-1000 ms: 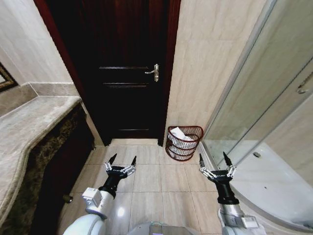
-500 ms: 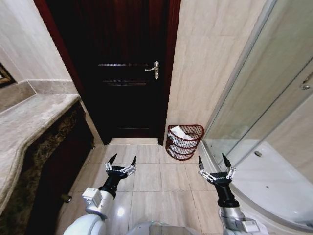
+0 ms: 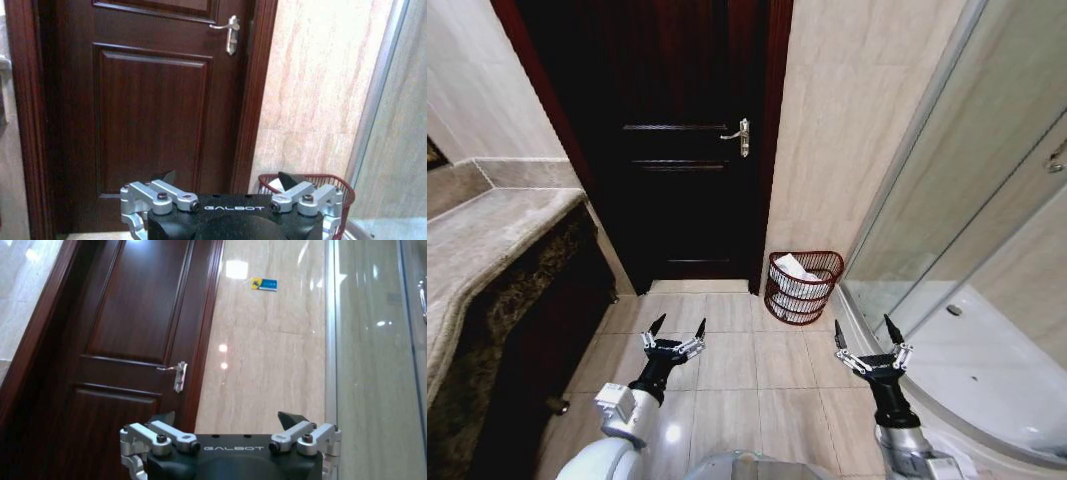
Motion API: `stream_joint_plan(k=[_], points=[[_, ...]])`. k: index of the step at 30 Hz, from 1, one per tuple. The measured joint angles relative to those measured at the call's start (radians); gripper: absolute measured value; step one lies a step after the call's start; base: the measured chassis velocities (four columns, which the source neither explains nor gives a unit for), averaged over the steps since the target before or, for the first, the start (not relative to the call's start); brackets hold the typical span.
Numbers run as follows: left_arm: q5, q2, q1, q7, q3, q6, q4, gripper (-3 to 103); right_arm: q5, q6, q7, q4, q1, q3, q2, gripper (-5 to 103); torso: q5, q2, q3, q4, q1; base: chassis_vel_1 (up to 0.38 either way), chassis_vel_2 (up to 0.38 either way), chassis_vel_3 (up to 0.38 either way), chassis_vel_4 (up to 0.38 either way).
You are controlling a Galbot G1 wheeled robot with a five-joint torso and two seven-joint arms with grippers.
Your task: Discard the used towel into the hamper.
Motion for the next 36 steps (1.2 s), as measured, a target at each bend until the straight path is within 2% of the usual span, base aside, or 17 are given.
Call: stream_joint_plan(k=[13,24,36], points=[[0.0,0.0,0.0,0.0,0.0,0.0,0.0,100,0.014,0.013,-0.009,-0.013,0.004,0.001,0.0,100,0.0,-0.062,-0.037,0.0,-0.025,0.0,0.0,0.0,0.0],[0.0,0.0,0.0,0.0,0.0,0.0,0.0,100,0.029,0.023,-0.02,-0.03,0.01,-0.002,0.0,100,0.0,-0.082,-0.048,0.0,-0.033,0.0,0.0,0.0,0.0],[0.0,0.0,0.0,0.0,0.0,0.0,0.0,100,0.037,0.027,-0.022,-0.037,0.016,-0.004,0.0,100,0.0,-0.129,-0.077,0.0,-0.052,0.0,0.0,0.0,0.0]])
